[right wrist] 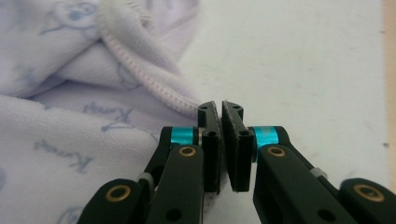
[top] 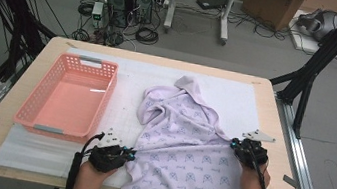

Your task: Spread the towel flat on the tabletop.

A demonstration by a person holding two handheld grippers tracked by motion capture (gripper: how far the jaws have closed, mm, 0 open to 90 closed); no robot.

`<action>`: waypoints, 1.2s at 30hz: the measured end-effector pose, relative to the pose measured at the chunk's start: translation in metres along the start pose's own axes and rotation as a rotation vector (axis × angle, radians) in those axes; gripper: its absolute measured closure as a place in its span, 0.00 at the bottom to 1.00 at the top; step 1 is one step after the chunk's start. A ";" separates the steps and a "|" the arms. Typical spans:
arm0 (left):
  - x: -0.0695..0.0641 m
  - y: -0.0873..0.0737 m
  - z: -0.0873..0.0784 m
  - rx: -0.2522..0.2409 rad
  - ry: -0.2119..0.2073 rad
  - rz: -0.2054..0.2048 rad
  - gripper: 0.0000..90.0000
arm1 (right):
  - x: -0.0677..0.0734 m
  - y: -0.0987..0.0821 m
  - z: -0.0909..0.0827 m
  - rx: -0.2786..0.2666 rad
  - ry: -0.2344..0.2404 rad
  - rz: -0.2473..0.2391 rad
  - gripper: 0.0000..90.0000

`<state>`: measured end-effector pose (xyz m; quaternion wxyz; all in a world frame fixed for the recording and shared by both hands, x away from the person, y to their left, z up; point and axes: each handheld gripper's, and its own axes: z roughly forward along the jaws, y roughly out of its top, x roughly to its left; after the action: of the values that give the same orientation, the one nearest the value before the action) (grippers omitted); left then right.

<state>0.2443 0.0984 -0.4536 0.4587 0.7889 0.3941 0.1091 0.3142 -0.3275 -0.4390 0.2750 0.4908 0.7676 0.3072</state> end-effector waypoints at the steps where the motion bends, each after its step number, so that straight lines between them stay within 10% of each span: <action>1: -0.003 0.001 0.002 0.003 0.001 0.011 0.95 | -0.001 0.000 0.003 0.001 -0.022 -0.003 0.95; 4: -0.005 0.001 0.003 -0.003 0.005 0.001 0.80 | -0.001 0.000 0.009 0.014 -0.115 0.016 0.89; 9: 0.002 0.001 0.000 -0.016 0.007 -0.045 0.60 | -0.011 -0.007 -0.007 -0.043 -0.073 0.063 0.83; 15: 0.003 0.003 -0.002 -0.022 -0.041 -0.085 0.59 | -0.008 -0.033 -0.038 -0.101 0.091 0.070 0.71; 21: -0.008 0.002 0.005 0.024 -0.087 -0.064 0.58 | 0.004 -0.058 -0.055 -0.072 0.154 0.017 0.63; 24: -0.018 0.001 0.006 0.040 -0.018 0.005 0.93 | 0.008 -0.067 -0.057 -0.052 0.182 0.019 0.62; 28: -0.003 0.005 -0.008 -0.004 0.062 -0.033 0.95 | 0.010 -0.069 -0.061 -0.045 0.212 0.017 0.70; 32: 0.011 0.006 -0.016 -0.050 0.063 -0.085 0.95 | 0.016 -0.071 -0.065 -0.040 0.231 0.006 0.65; 36: 0.004 0.000 -0.016 -0.055 0.042 -0.112 0.64 | 0.020 -0.072 -0.069 -0.037 0.234 -0.008 0.65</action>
<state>0.2384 0.1118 -0.4457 0.4773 0.7503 0.4439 0.1104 0.2147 -0.3469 -0.4490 0.1935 0.4434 0.7905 0.3755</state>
